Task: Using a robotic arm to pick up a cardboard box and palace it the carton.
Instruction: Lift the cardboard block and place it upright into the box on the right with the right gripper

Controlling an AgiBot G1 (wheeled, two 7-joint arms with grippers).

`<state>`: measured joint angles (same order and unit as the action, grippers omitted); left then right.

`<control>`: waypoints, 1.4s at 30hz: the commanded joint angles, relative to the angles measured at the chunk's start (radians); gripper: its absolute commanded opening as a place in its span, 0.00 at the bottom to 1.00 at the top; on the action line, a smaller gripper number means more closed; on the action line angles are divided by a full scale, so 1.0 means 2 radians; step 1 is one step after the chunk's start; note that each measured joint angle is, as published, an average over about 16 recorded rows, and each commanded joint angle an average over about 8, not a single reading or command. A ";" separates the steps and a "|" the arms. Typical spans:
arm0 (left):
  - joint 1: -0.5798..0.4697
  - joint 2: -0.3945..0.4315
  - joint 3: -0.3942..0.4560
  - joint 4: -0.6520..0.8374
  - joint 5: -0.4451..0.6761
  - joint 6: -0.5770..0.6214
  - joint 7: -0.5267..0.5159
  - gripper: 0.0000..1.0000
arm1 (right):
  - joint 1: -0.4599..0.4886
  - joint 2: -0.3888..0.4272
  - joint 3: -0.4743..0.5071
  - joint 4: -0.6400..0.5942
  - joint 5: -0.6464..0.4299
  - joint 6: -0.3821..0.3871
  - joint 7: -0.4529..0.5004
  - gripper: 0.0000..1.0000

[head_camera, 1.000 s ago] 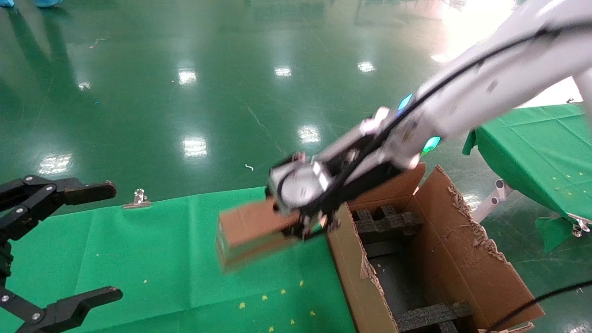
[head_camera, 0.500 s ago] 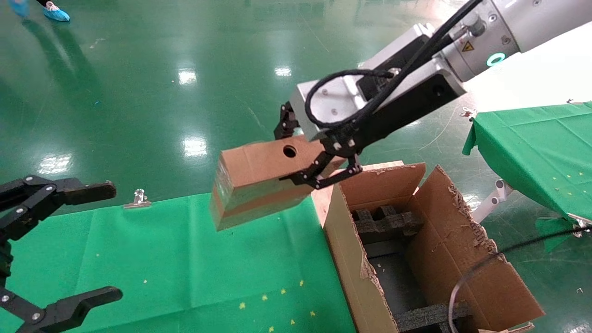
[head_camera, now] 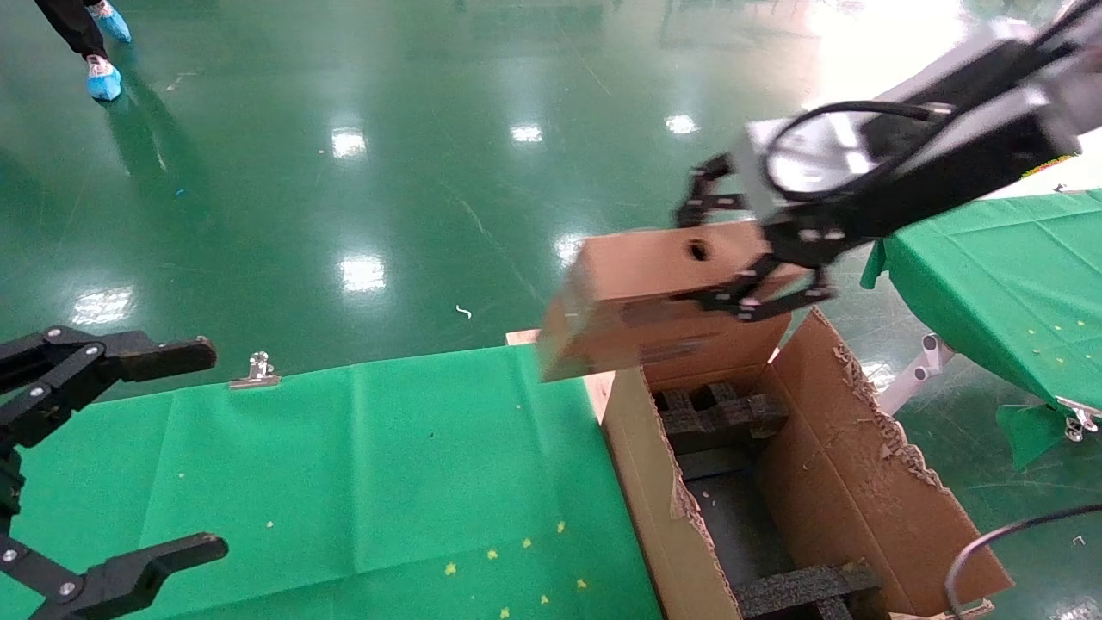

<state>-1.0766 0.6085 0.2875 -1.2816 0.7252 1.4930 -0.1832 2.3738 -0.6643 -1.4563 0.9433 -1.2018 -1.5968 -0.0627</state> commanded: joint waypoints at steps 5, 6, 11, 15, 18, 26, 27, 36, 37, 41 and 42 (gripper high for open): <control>0.000 0.000 0.000 0.000 0.000 0.000 0.000 1.00 | 0.047 0.048 -0.064 -0.003 -0.013 -0.001 -0.003 0.00; 0.000 0.000 0.000 0.000 0.000 0.000 0.000 1.00 | 0.054 0.055 -0.074 -0.004 -0.015 -0.001 -0.003 0.00; 0.000 0.000 0.000 0.000 0.000 0.000 0.000 1.00 | 0.078 0.085 -0.125 -0.010 -0.019 0.000 -0.006 0.00; 0.000 0.000 0.001 0.000 0.000 0.000 0.000 1.00 | 0.084 0.101 -0.158 -0.014 -0.013 0.002 -0.008 0.00; 0.000 0.000 0.001 0.000 0.000 0.000 0.000 1.00 | 0.084 0.108 -0.177 -0.016 -0.005 0.005 -0.009 0.00; 0.000 0.000 0.001 0.000 -0.001 0.000 0.000 1.00 | 0.083 0.118 -0.199 -0.024 0.015 0.009 -0.010 0.00; 0.000 0.000 0.001 0.000 -0.001 0.000 0.000 1.00 | 0.083 0.118 -0.200 -0.025 0.017 0.009 -0.010 0.00; 0.000 0.000 0.001 0.000 -0.001 0.000 0.000 1.00 | 0.082 0.115 -0.195 -0.022 0.013 0.010 -0.010 0.00; 0.000 0.000 0.001 0.000 -0.001 0.000 0.000 1.00 | 0.081 0.115 -0.195 -0.022 0.013 0.010 -0.010 0.00; 0.000 0.000 0.001 0.000 -0.001 0.000 0.000 1.00 | 0.078 0.116 -0.198 -0.018 0.010 0.020 0.004 0.00; 0.000 0.000 0.001 0.000 -0.001 0.000 0.001 1.00 | 0.076 0.118 -0.200 -0.016 0.009 0.024 0.013 0.00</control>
<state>-1.0769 0.6077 0.2893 -1.2810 0.7241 1.4921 -0.1821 2.5264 -0.4231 -1.8587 0.9257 -1.1894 -1.5378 0.0025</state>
